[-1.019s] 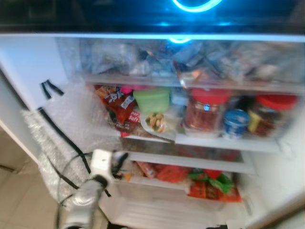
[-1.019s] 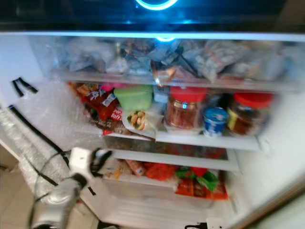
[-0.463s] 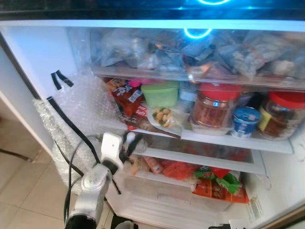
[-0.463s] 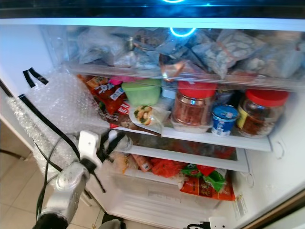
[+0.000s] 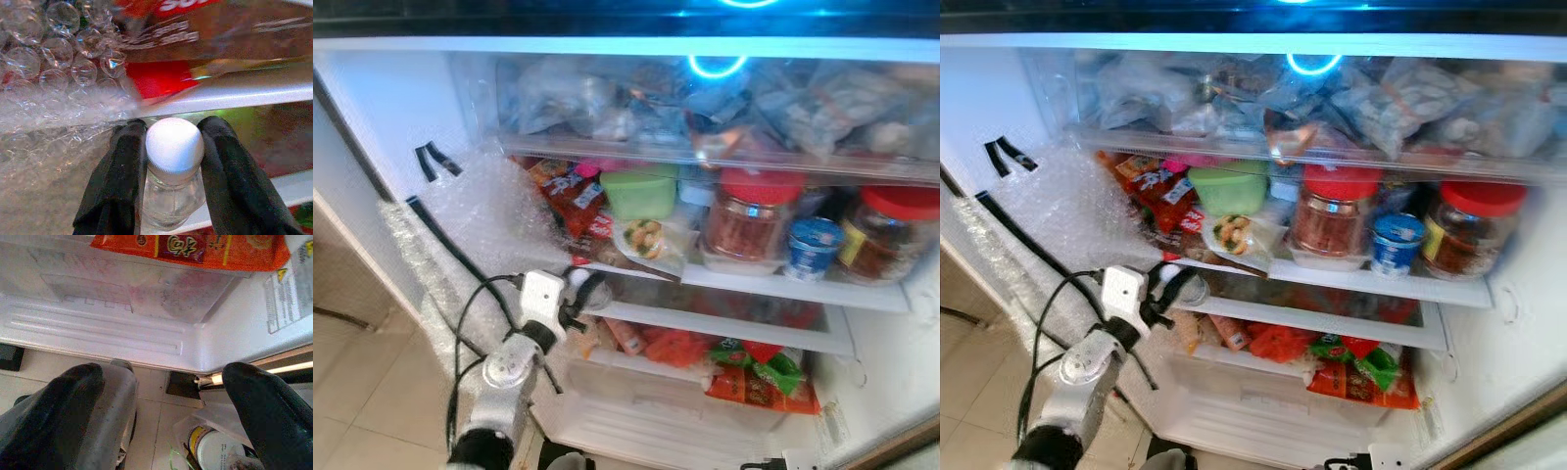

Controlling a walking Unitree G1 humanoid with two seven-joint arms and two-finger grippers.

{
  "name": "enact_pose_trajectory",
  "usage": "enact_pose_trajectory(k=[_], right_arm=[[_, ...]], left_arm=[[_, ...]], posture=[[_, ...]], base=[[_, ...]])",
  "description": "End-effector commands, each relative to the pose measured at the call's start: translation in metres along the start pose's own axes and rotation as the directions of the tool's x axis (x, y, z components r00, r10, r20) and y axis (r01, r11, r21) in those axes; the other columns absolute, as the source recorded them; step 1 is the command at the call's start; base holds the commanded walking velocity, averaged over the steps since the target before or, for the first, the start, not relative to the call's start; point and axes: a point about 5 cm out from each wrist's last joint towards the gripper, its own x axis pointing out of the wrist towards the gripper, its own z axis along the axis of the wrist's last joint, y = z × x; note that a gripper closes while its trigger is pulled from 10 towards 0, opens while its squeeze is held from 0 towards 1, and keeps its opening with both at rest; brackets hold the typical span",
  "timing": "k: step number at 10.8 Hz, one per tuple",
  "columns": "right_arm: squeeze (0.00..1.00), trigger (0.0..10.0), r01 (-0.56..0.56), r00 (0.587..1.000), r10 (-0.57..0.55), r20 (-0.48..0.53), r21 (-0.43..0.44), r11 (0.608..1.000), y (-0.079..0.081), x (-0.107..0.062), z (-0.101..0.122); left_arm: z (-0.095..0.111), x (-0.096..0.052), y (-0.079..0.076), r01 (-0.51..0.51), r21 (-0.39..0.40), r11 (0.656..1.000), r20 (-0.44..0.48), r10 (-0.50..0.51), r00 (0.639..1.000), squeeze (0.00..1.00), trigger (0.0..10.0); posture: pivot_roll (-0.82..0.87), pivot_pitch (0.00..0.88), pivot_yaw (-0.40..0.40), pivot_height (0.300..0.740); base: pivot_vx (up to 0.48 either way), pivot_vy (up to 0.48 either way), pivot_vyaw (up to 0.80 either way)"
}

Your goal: Restocking fridge

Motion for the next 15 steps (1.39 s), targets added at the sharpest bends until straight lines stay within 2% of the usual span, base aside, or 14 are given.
enact_pose_trajectory(k=[1,4,5,7,9,12,13,14,15], right_arm=[[0.00,10.0,-0.023,0.982,0.026,-0.188,0.017,1.000,0.007,-0.018,-0.048],[0.00,10.0,-0.024,0.982,0.026,-0.185,0.014,1.000,0.006,-0.018,-0.047],[0.00,10.0,-0.025,0.983,0.028,-0.181,0.016,1.000,0.006,-0.018,-0.047],[0.00,10.0,-0.025,0.983,0.028,-0.181,0.016,1.000,0.006,-0.017,-0.047],[0.00,10.0,-0.026,0.983,0.029,-0.181,0.016,1.000,0.007,-0.017,-0.046],[0.00,10.0,-0.025,0.983,0.028,-0.182,0.016,1.000,0.007,-0.017,-0.047],[0.00,10.0,-0.025,0.983,0.028,-0.182,0.017,1.000,0.008,-0.017,-0.047],[0.00,10.0,-0.025,0.983,0.028,-0.181,0.017,1.000,0.008,-0.017,-0.047],[0.00,10.0,-0.024,0.983,0.027,-0.182,0.018,1.000,0.008,-0.017,-0.047]], left_arm=[[-0.005,-0.004,0.009,-0.039,0.029,0.999,-0.019,0.039,0.999,0.00,10.0],[-0.024,-0.018,0.014,-0.106,0.007,0.994,-0.081,0.107,0.991,0.00,10.0],[-0.040,-0.030,0.015,-0.154,-0.040,0.987,-0.140,0.147,0.979,0.00,10.0],[-0.056,-0.043,0.012,-0.166,-0.106,0.980,-0.234,0.138,0.962,0.00,10.0],[-0.063,-0.053,0.014,-0.190,-0.125,0.974,-0.261,0.152,0.953,0.00,10.0],[-0.067,-0.055,0.010,-0.149,-0.139,0.979,-0.302,0.102,0.948,0.00,10.0],[-0.070,-0.054,0.006,-0.108,-0.121,0.987,-0.327,0.063,0.943,0.00,10.0],[-0.070,-0.053,0.006,-0.108,-0.117,0.987,-0.341,0.062,0.938,0.00,10.0],[-0.068,-0.047,0.006,-0.100,-0.120,0.988,-0.343,0.054,0.938,0.00,10.0]], posture=[[-0.04,0.048,0.052,0.656],[-0.04,0.050,0.050,0.656],[-0.04,0.052,0.050,0.656],[-0.03,0.051,0.051,0.656],[-0.03,0.049,0.052,0.656],[-0.03,0.045,0.055,0.656],[-0.03,0.046,0.057,0.656],[-0.03,0.046,0.058,0.656],[-0.03,0.045,0.058,0.656]], base=[[0.000,0.000,0.00],[0.000,0.000,0.00],[0.000,0.000,0.00],[0.000,0.000,0.00],[0.000,0.000,0.00],[0.000,0.000,0.00],[0.000,0.000,0.00],[0.000,0.000,0.00],[0.000,0.000,0.00]])
